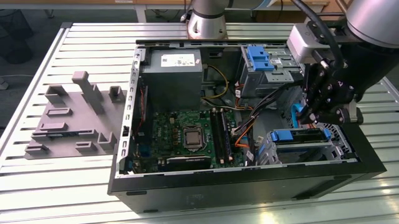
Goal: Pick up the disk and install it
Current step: 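Insert the second disk wire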
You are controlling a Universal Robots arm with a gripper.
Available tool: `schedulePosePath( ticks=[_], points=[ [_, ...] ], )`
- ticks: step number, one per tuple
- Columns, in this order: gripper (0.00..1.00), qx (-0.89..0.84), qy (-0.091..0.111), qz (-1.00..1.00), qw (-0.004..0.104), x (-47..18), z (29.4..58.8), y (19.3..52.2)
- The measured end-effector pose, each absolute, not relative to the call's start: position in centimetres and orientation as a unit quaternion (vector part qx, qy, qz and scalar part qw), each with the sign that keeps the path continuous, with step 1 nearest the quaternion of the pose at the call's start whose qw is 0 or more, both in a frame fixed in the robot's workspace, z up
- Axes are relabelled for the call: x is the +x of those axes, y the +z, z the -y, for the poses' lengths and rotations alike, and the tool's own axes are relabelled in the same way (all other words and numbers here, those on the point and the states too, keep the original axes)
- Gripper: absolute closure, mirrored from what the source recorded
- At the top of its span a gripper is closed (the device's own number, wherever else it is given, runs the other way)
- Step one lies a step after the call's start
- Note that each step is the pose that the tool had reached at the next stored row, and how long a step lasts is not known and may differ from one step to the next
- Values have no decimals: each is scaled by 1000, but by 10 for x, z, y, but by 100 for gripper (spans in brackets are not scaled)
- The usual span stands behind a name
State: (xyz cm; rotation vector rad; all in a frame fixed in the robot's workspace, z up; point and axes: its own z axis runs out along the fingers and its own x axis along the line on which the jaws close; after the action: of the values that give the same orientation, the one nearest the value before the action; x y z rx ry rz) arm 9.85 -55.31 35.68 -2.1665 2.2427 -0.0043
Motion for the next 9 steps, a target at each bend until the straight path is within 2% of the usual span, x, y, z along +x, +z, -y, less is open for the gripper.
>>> schedulePosePath(
  ticks=[9],
  points=[
    [84,-691,-1,-723,12,99,555,351]
  ],
)
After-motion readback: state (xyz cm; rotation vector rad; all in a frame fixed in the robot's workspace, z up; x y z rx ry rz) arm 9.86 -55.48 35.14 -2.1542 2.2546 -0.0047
